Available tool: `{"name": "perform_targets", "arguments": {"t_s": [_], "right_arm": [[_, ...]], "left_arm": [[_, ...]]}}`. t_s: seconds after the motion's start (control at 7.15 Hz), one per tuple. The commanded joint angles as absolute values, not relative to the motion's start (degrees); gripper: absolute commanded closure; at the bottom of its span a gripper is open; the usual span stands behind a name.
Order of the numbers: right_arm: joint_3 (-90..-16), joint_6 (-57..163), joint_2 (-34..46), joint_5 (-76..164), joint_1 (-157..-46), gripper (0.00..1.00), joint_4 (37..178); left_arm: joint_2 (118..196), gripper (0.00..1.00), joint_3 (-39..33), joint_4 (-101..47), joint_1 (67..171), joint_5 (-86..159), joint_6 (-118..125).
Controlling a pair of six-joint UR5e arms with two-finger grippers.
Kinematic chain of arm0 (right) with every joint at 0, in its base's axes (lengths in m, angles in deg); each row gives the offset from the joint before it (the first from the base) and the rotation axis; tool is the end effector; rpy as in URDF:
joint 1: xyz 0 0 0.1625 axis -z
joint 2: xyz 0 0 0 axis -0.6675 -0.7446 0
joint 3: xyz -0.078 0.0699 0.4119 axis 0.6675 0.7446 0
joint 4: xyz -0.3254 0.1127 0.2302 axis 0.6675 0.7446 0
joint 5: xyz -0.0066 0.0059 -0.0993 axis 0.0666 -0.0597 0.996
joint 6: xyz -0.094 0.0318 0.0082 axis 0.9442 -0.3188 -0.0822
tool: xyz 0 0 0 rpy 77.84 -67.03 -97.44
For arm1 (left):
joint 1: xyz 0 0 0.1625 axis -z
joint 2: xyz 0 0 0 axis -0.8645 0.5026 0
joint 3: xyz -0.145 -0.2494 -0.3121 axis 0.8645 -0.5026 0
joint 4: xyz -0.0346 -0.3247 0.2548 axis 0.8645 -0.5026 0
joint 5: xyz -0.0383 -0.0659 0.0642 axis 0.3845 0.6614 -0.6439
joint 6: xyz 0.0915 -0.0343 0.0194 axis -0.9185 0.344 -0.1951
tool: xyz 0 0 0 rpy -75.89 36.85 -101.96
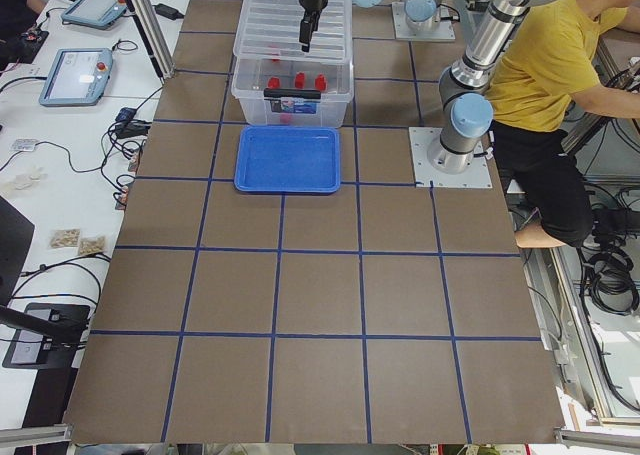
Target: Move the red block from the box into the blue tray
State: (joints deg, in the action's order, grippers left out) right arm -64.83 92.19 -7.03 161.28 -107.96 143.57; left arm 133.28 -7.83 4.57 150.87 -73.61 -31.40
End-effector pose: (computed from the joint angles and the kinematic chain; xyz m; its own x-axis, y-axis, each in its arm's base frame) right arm -0.0954 -0.5252 0.3403 -0.9968 0.0216 0.0771 0.0228 0.9996 0.0152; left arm -0.1446 -0.4653 0.4817 -0.9321 0.3622 0.0062 0.3611 0.9303 -0.0649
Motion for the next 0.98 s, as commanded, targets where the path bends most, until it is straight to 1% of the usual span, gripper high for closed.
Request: {"name": "perform_targets", "arguments": {"t_s": [0.0, 0.28, 0.56, 0.84], "right_arm": [[-64.72, 92.62, -6.98, 161.35, -107.44, 0.00, 143.67], [-64.55, 92.71, -7.06, 161.44, -107.44, 0.00, 143.67], [-64.64, 92.71, -7.33, 161.52, -107.44, 0.00, 143.50], [-64.63, 92.62, -7.51, 161.44, -107.44, 0.00, 143.50]], "left_arm": [[135.05, 0.00, -10.03, 5.27, 150.97, -73.82, -54.23], [137.41, 0.00, -10.66, 6.49, 150.71, -74.17, -74.27], [142.85, 0.00, -10.66, 13.25, 150.53, -74.08, -91.17], [147.34, 0.00, -10.57, 15.10, 150.97, -74.08, -94.41]]}}
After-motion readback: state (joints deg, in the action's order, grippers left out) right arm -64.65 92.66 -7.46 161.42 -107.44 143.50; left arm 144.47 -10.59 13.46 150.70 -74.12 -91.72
